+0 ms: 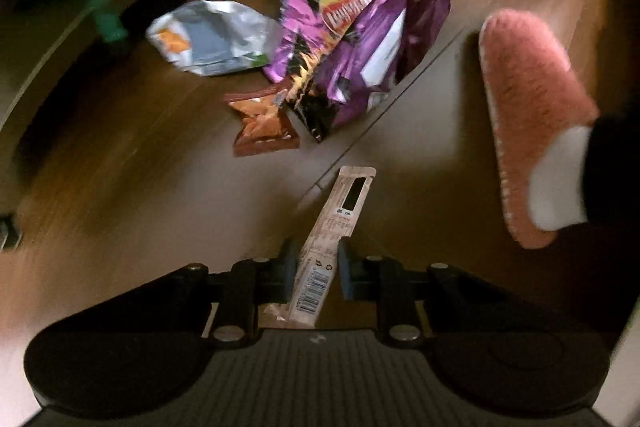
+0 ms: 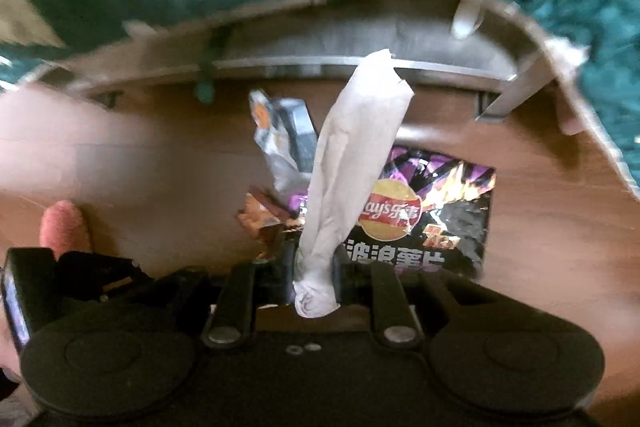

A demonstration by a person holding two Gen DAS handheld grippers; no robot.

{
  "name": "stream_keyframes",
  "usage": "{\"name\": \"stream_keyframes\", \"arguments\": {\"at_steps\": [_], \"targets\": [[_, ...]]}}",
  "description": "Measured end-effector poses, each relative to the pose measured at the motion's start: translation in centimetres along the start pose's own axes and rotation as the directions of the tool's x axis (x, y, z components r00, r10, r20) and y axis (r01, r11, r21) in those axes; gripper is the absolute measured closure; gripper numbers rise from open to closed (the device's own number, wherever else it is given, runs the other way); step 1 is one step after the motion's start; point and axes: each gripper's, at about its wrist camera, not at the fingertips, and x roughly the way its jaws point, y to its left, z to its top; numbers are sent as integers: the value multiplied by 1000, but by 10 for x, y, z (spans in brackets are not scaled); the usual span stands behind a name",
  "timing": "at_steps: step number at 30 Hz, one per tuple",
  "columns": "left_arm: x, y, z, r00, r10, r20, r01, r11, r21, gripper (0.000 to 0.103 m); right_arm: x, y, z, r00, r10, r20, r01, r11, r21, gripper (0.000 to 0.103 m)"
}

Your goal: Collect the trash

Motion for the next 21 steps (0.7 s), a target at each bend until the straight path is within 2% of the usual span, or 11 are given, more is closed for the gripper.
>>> {"name": "stream_keyframes", "arguments": {"at_steps": [4, 8, 13, 17, 21], "targets": [[-53, 10, -18, 1000, -24, 13, 25, 996, -90, 83, -45, 9, -12, 998, 8, 59, -9, 1000, 11, 85], [-103, 14, -28, 999, -10, 48, 17, 986, -165, 83, -92, 25, -31, 992, 25, 121, -28, 999, 21, 85], [-179, 9, -40, 986, 23, 162, 22, 962, -274, 83, -154, 52, -60, 981, 49, 187, -50, 999, 4, 85], [-245, 7, -51, 955, 68, 289, 38, 937, -347, 83, -196, 80, -80, 971, 52, 233, -40, 998, -55, 85], [-307, 6, -62, 901, 121, 416, 68, 909, -411, 83, -240, 103, -94, 951, 58, 304, -25, 993, -111, 85]]}}
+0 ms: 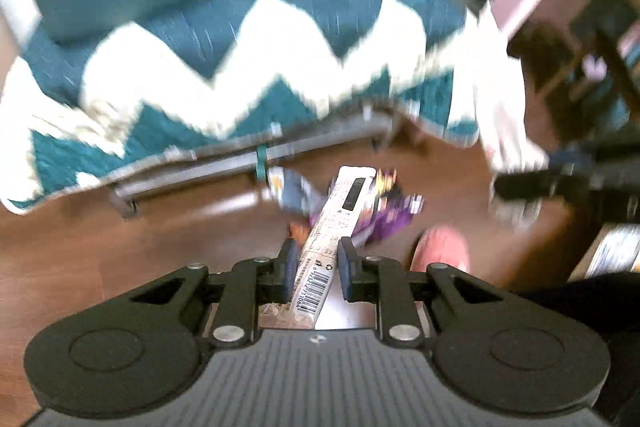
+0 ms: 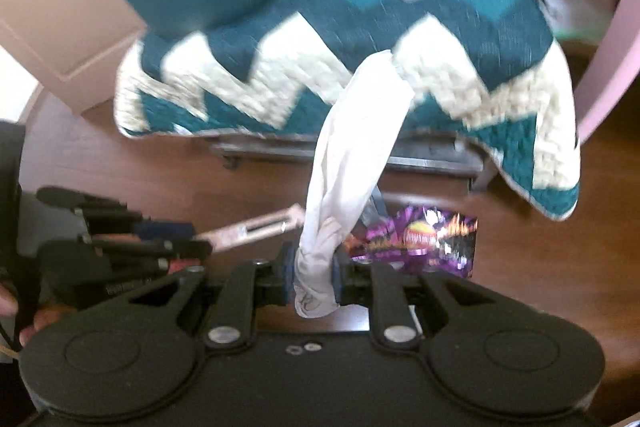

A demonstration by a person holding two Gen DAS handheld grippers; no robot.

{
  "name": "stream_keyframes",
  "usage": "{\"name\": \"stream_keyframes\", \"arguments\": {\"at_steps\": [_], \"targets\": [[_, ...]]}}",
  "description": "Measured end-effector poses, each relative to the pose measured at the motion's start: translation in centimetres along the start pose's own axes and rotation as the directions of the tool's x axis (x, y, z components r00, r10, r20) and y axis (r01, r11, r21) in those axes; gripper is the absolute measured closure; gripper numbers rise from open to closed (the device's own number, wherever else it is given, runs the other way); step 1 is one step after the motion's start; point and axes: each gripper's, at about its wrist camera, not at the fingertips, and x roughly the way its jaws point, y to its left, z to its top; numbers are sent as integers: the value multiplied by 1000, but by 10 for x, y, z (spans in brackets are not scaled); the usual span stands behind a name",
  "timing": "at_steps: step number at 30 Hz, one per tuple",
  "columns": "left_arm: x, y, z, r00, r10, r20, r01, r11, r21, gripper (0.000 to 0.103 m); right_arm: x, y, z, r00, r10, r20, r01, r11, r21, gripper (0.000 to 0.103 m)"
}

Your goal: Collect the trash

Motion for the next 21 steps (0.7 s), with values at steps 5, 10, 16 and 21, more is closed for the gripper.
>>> {"name": "stream_keyframes", "arguments": {"at_steps": [5, 10, 16, 21], "targets": [[-69, 1, 24, 985, 5, 175, 7, 997, -71, 83, -51, 31, 12, 994, -5, 108, 13, 998, -69, 85], [-130, 4, 51, 942, 27, 335, 14, 993, -120, 83, -89, 62, 35, 977, -24, 212, 56, 987, -148, 85], [-202, 12, 91, 865, 73, 496, 6, 988, -155, 83, -134, 97, 81, 936, -9, 351, 87, 975, -206, 85], [-246, 22, 127, 798, 119, 591, -25, 986, -165, 90, -159, 125, 122, 905, -6, 426, 121, 962, -243, 85]]}}
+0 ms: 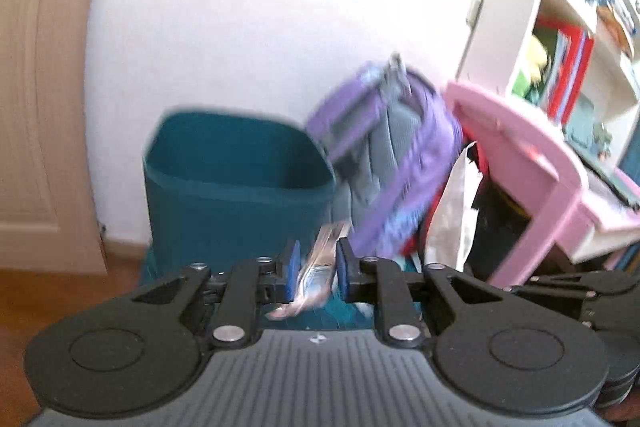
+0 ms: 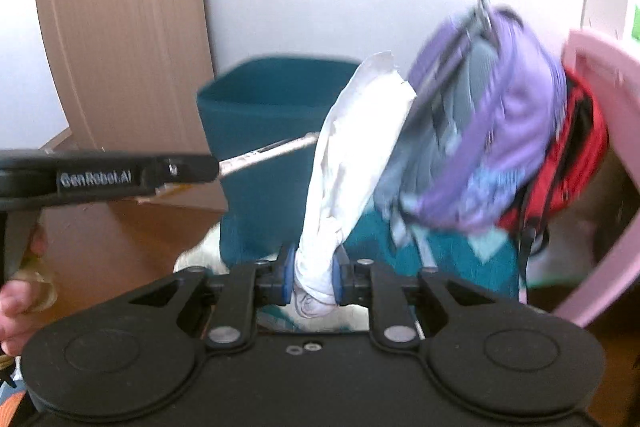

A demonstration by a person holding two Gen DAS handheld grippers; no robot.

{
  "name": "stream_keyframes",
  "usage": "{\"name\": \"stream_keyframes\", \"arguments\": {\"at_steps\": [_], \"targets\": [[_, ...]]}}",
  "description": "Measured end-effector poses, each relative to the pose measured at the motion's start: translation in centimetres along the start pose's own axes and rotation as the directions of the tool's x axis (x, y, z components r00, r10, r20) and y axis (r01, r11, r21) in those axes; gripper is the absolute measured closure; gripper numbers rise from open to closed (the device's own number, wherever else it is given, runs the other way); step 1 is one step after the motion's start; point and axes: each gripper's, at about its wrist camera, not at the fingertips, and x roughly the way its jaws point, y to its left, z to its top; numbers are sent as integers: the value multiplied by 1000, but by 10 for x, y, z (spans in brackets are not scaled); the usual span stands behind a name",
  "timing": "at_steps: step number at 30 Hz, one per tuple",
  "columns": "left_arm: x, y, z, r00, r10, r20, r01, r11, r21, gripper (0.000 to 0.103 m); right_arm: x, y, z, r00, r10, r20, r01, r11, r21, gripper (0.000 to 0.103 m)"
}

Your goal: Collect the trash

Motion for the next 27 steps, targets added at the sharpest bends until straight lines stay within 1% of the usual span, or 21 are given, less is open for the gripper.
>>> {"name": "stream_keyframes", "arguments": {"at_steps": [3, 5, 6, 7, 9, 10, 12, 14, 15, 18, 21, 25, 27], "targets": [[5, 4, 28, 999, 22, 42, -22, 1000, 8, 90, 4, 9, 34, 999, -3, 41, 4, 1000, -27, 85], [13, 11, 40, 997, 52, 48, -53, 999, 4, 91, 12, 14, 54, 998, -7, 59, 10, 999, -51, 86], [15, 16, 43, 998, 54, 42, -54, 999, 1, 91, 22, 16, 64, 998, -23, 61, 26, 998, -59, 86], [17, 22, 42, 997, 63, 34, -63, 998, 0, 91, 31, 14, 70, 998, -31, 54, 34, 998, -47, 85], [20, 30, 29, 996, 87, 14, -87, 995, 38, 91, 43, 13, 78, 999, -11, 44, 12, 1000, -11, 85], [24, 34, 17, 995, 94, -10, -94, 994, 62, 91, 46, 12, 77, 999, -1, 46, 1, 1000, -8, 85], [35, 45, -8, 990, 120, -79, -113, 990, 86, 91, 50, 11, 66, 999, 35, 41, -34, 999, -32, 85], [47, 56, -32, 982, 129, -141, -117, 989, 93, 90, 57, 13, 48, 999, 34, 15, -33, 997, -68, 85], [53, 61, -46, 975, 140, -170, -124, 987, 101, 90, 61, 11, 39, 999, 35, -6, -35, 997, -74, 85], [73, 74, -86, 952, 153, -264, -127, 985, 113, 91, 78, -3, 6, 996, 43, -75, -46, 998, -37, 85], [98, 80, -124, 918, 163, -361, -117, 982, 147, 90, 90, -18, -27, 990, 48, -131, -49, 999, -2, 85], [132, 82, -169, 878, 154, -454, -66, 977, 204, 90, 112, -33, -66, 976, 51, -210, -48, 999, 22, 85], [149, 82, -191, 857, 152, -493, -35, 971, 237, 85, 122, -42, -80, 970, 66, -236, -57, 997, 45, 84]]}}
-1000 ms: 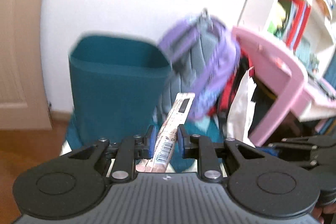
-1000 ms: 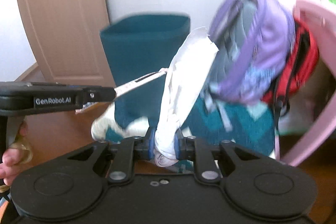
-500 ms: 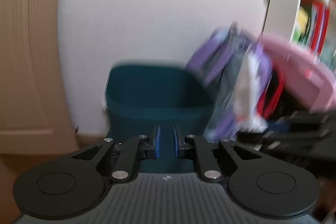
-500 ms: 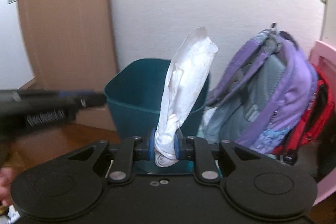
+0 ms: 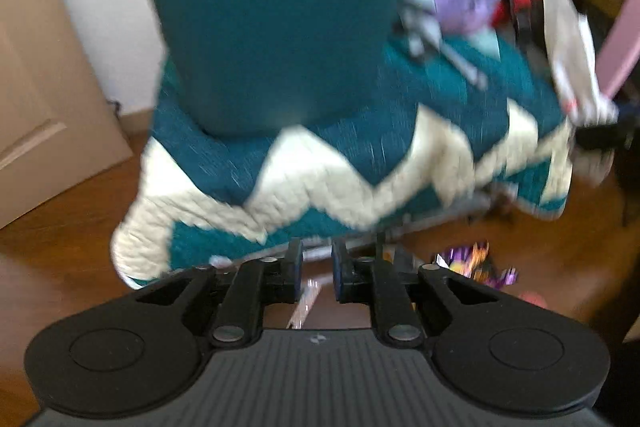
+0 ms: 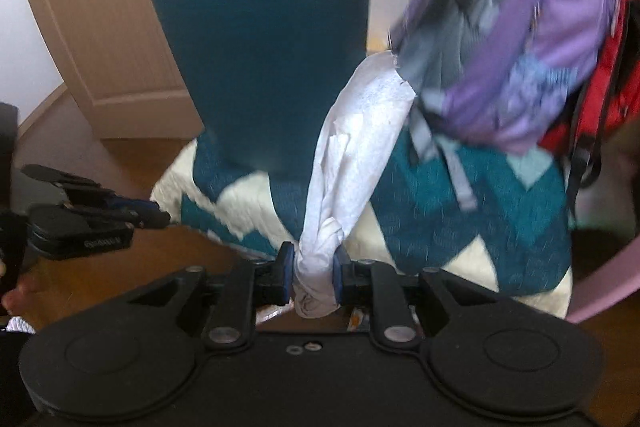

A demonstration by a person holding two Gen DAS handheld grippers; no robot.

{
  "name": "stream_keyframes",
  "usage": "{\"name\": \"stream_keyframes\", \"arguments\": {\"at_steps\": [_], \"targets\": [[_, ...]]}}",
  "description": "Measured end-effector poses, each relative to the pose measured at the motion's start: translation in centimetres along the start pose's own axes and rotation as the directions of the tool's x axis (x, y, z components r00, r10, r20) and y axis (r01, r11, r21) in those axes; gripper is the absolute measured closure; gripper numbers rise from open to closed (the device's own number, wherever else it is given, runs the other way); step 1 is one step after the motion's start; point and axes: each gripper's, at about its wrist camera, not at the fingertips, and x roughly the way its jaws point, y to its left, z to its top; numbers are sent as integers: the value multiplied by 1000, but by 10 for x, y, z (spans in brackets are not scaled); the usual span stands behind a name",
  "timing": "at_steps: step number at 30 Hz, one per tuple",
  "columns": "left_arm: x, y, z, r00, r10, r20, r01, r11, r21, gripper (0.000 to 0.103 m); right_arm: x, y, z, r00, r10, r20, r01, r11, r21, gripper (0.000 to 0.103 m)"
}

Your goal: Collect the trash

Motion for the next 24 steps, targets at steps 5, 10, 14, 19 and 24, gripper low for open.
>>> {"name": "stream_keyframes", "arguments": {"at_steps": [5, 10, 14, 19, 24], "targets": [[63, -13, -20, 998, -6, -68, 13, 994, 105, 27, 25, -12, -23, 999, 22, -40, -21, 999, 24, 84], [130, -19, -43, 991, -6, -135, 38, 970, 241, 24, 66, -26, -47, 995, 52, -82, -47, 997, 59, 84], [194, -21, -66, 978, 5, -209, 62, 948, 312, 24, 91, -37, -64, 993, 75, -93, -63, 991, 121, 84], [265, -19, -95, 955, 7, -298, 96, 940, 329, 24, 122, -44, -84, 988, 98, -117, -80, 986, 147, 84], [320, -14, -119, 934, 13, -356, 114, 937, 331, 24, 147, -47, -92, 984, 109, -143, -92, 989, 120, 84]]}}
